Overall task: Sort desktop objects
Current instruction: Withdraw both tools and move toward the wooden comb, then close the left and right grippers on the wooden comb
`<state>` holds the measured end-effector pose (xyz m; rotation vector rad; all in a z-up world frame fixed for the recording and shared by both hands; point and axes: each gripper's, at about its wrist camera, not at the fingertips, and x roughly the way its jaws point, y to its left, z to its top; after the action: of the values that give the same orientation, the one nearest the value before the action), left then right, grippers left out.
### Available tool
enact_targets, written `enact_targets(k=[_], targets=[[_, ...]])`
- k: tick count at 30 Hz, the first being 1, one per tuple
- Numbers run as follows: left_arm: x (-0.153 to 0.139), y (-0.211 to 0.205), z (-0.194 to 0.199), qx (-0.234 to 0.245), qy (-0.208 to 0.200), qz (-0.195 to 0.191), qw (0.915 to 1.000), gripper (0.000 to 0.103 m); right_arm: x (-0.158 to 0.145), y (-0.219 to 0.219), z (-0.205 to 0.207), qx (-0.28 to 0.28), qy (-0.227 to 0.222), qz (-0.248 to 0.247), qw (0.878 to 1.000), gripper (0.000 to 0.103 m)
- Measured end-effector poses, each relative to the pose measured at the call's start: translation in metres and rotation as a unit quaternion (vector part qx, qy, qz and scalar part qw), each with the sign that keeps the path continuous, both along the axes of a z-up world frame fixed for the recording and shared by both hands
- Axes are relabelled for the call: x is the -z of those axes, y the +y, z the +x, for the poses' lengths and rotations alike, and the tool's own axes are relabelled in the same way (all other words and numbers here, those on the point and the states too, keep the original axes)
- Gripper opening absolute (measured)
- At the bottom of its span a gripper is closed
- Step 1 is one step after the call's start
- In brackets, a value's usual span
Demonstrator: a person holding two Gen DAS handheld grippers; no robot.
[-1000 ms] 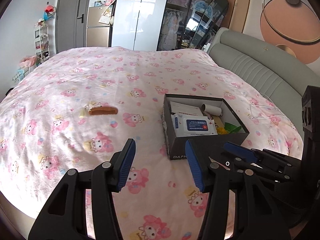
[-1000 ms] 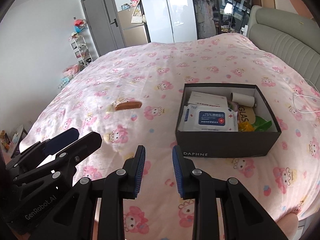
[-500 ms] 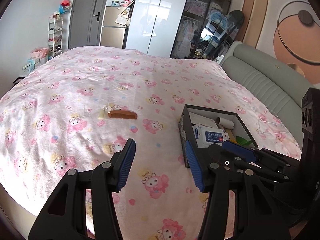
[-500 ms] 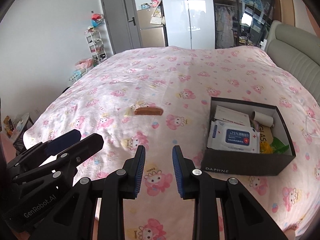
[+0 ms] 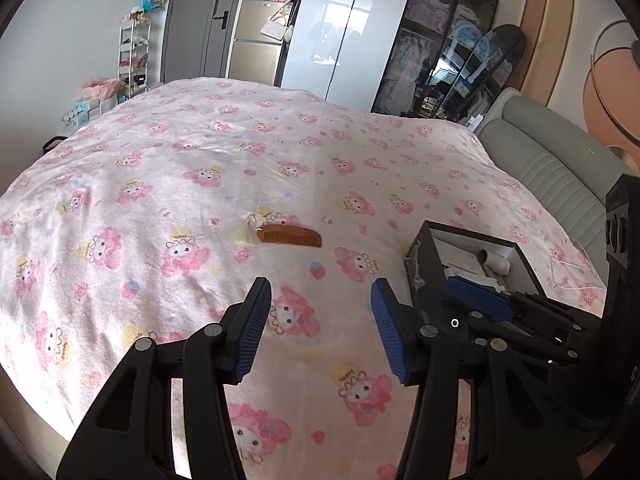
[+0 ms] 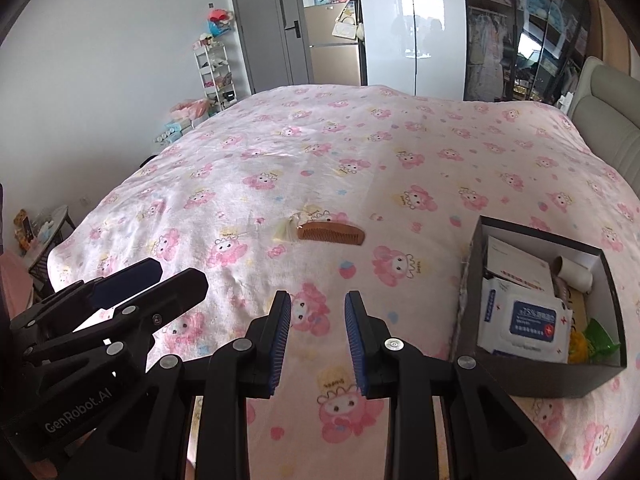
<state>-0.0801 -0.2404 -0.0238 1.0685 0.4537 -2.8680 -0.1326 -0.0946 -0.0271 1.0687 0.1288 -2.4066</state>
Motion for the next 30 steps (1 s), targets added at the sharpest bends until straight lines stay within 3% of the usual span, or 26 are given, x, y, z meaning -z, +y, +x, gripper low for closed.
enact_targets(k=[10, 13, 17, 23, 30], targets=[[0.05, -0.038, -0.093, 0.009, -0.01, 0.022, 0.9997, 0.053, 0.044, -0.031, -0.088, 0.002, -0.02, -0.006, 1.0, 0.024], [0.074, -0.046, -0.131, 0.015, -0.029, 0.007, 0.9994, 0.053, 0.065, -0.037, -0.12, 0.002, -0.031, -0.015, 0.999, 0.024], [0.107, -0.069, -0.174, 0.012, -0.051, 0.025, 0.9983, 0.053, 0.097, -0.048, -0.165, 0.015, -0.049, -0.012, 0.999, 0.024], [0.164, -0.093, -0.228, -0.004, -0.094, 0.054, 0.9941, 0.052, 0.154, -0.054, -0.234, 0.051, -0.126, -0.044, 0.99, 0.024], [0.215, -0.105, -0.264, -0.03, -0.119, 0.089, 0.9884, 0.052, 0.196, -0.067, -0.269, 0.05, -0.146, -0.001, 0.988, 0.024]])
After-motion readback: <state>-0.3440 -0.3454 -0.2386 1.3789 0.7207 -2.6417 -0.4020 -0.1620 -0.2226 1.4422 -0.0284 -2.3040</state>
